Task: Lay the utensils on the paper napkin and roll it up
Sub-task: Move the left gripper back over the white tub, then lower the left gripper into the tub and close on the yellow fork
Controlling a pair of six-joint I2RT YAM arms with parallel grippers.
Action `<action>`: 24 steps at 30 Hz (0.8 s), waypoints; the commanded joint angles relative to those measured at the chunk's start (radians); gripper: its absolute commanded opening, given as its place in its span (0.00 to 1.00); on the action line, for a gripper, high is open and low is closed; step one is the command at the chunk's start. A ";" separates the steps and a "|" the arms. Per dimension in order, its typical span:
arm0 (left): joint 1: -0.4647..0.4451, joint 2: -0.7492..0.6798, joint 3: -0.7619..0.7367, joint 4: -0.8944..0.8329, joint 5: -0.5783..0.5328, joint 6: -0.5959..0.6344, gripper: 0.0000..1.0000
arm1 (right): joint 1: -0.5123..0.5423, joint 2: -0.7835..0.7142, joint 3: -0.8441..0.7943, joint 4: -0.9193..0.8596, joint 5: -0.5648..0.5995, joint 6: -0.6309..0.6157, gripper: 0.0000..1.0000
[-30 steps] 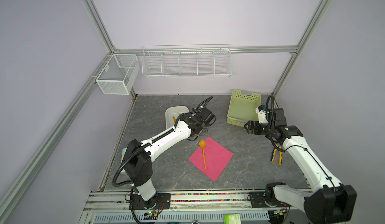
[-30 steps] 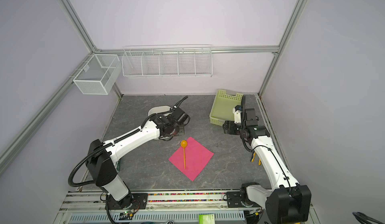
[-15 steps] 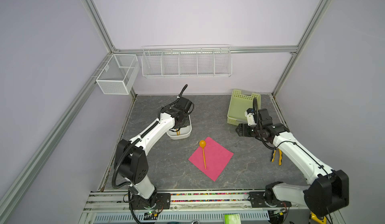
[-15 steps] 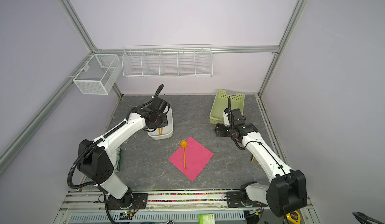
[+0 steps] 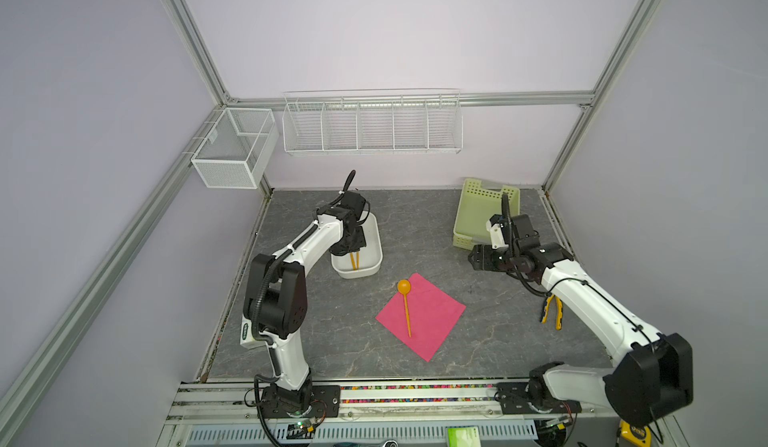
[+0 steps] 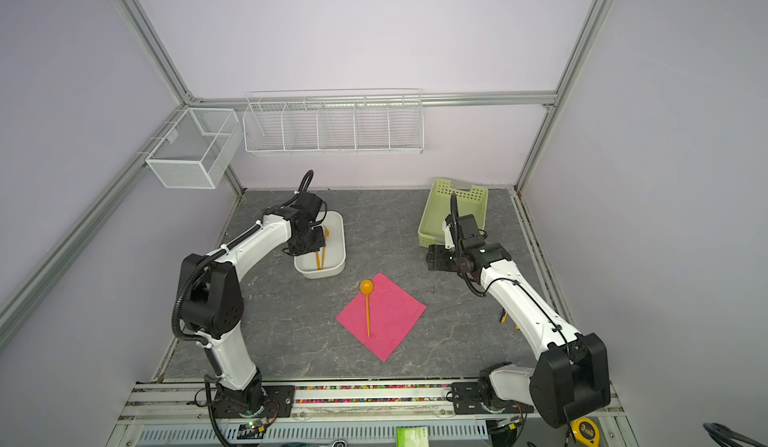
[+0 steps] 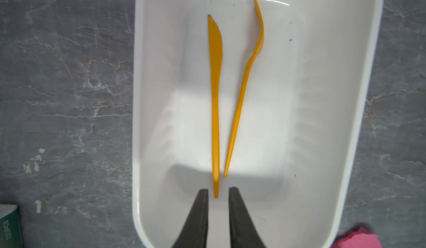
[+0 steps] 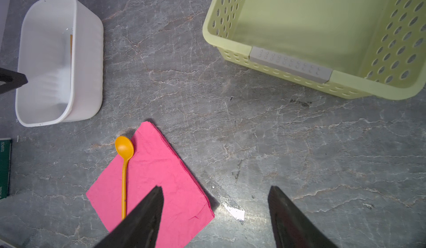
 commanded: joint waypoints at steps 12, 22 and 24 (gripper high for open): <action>0.006 0.221 0.201 -0.026 0.019 0.052 0.18 | 0.007 0.016 0.046 -0.034 0.021 -0.019 0.75; 0.022 0.290 0.231 -0.033 0.028 0.066 0.18 | 0.007 0.036 0.061 -0.039 0.016 -0.024 0.76; 0.024 0.300 0.229 -0.030 0.027 0.067 0.18 | 0.006 0.043 0.065 -0.040 0.012 -0.023 0.75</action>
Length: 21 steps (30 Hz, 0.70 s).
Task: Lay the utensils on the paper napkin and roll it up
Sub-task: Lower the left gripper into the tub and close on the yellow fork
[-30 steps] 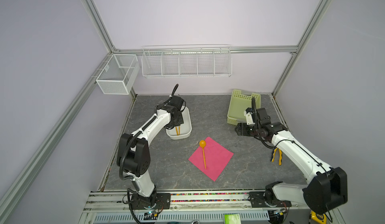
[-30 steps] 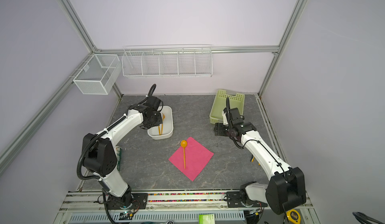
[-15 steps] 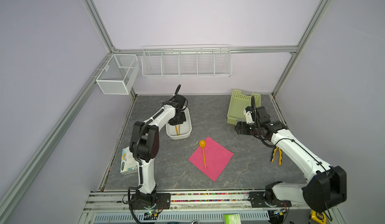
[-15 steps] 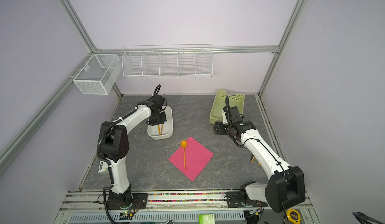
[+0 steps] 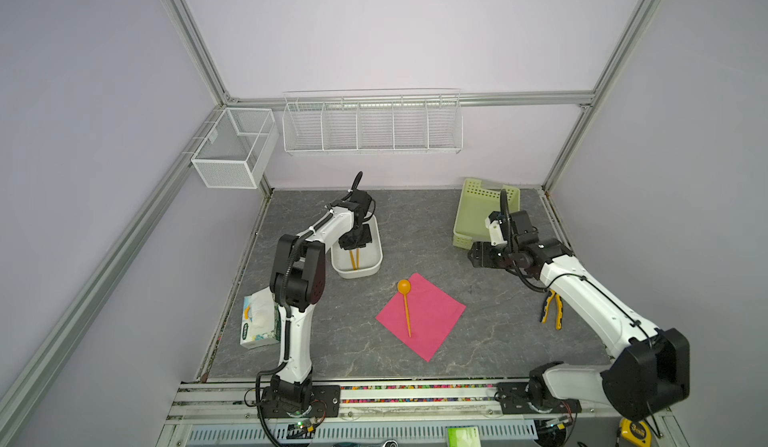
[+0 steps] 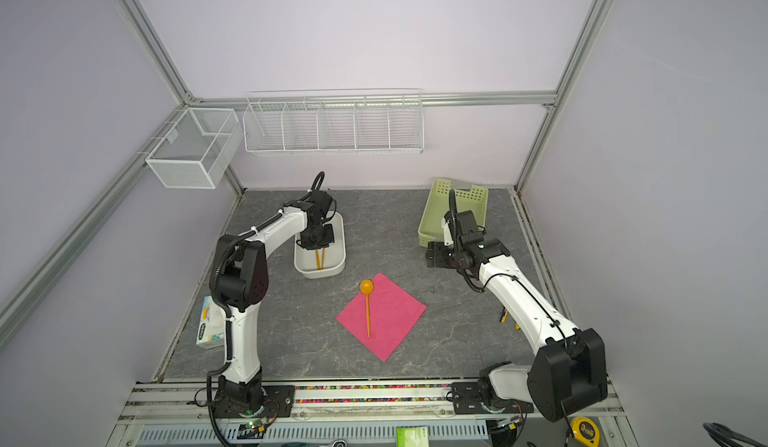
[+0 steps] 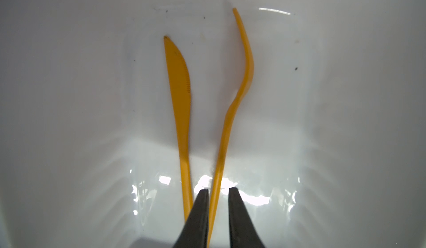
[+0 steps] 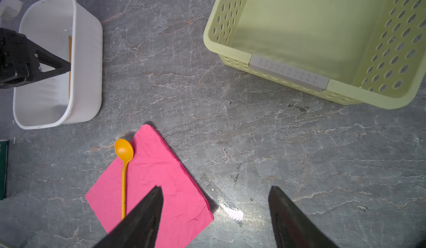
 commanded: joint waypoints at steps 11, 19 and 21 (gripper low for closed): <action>0.011 0.077 0.022 -0.006 0.037 0.025 0.17 | 0.007 0.028 0.030 -0.029 0.000 -0.009 0.76; 0.011 0.092 0.024 -0.006 0.035 0.029 0.12 | 0.007 0.023 0.027 -0.031 0.004 -0.006 0.76; 0.011 0.084 0.018 -0.002 0.036 0.031 0.10 | 0.009 0.020 0.029 -0.035 0.004 -0.005 0.76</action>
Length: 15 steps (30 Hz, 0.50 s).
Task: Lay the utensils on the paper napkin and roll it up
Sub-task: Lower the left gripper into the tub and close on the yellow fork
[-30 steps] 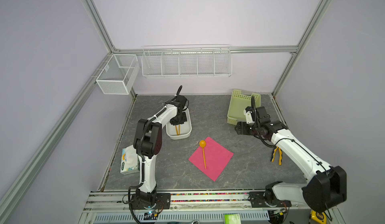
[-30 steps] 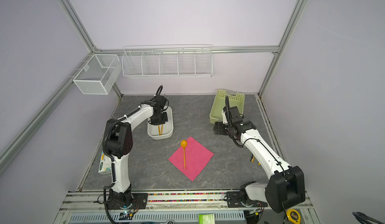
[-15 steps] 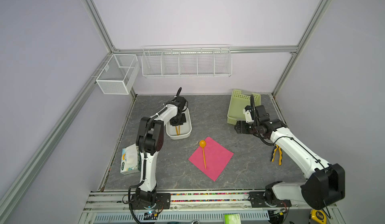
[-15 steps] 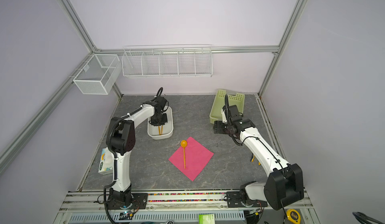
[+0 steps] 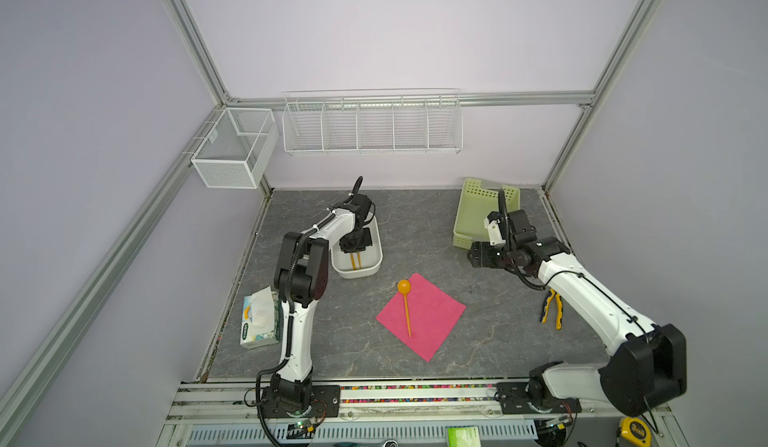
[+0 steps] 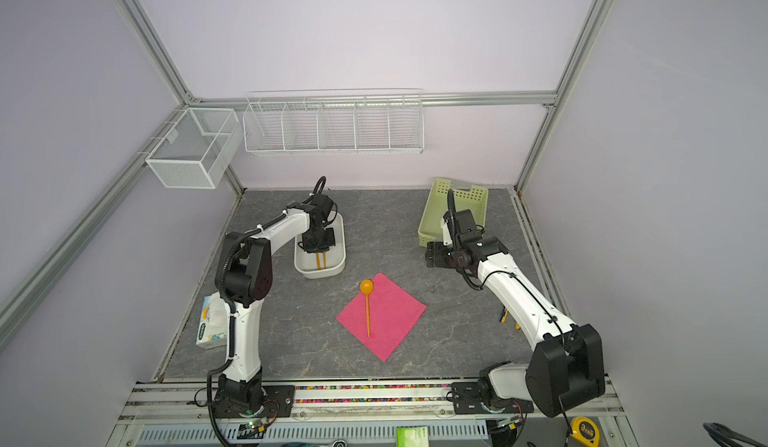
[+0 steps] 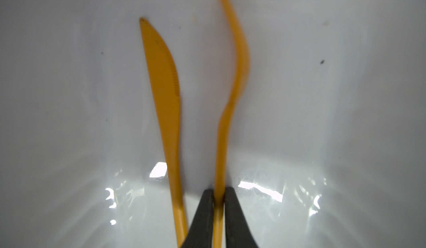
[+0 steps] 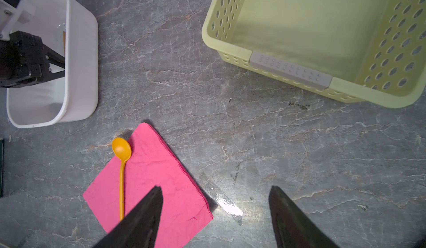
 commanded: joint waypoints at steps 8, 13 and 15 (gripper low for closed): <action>0.005 -0.098 -0.014 0.005 0.020 0.042 0.04 | 0.020 -0.030 0.043 -0.040 -0.009 0.023 0.76; 0.001 -0.239 -0.056 0.043 0.089 0.068 0.01 | 0.043 -0.052 0.055 -0.030 -0.045 0.072 0.76; -0.004 -0.306 -0.082 0.064 0.121 0.082 0.00 | 0.060 -0.062 0.059 -0.019 -0.061 0.101 0.75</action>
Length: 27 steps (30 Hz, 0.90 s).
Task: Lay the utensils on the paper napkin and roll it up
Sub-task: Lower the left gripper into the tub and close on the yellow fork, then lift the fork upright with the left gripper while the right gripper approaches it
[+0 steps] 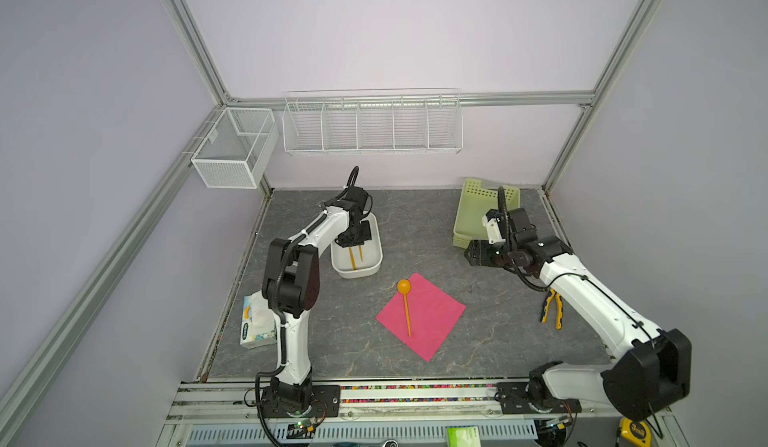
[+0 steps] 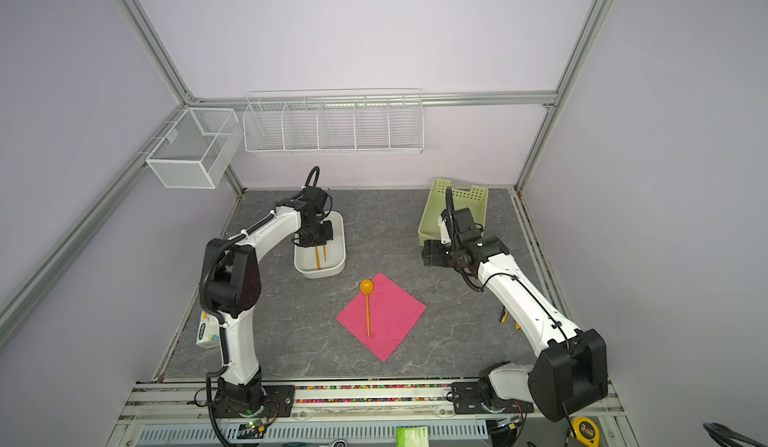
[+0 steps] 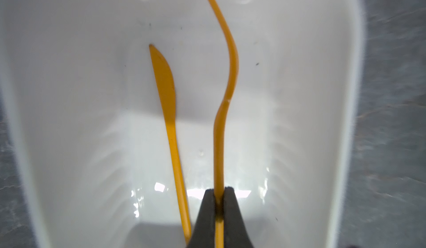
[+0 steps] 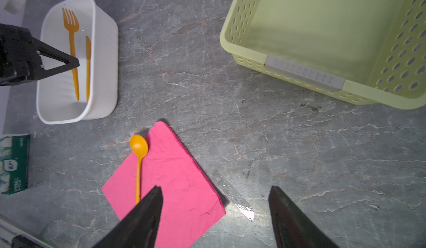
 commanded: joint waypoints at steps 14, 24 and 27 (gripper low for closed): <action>-0.152 -0.521 -0.263 0.276 0.295 0.149 0.00 | 0.188 -0.092 0.045 0.226 -0.118 0.317 0.68; -0.274 -0.684 -0.351 0.362 0.295 0.134 0.00 | 0.321 -0.015 0.147 0.338 -0.080 0.365 0.55; -0.282 -0.697 -0.356 0.358 0.292 0.131 0.00 | 0.353 0.009 0.174 0.363 -0.062 0.366 0.50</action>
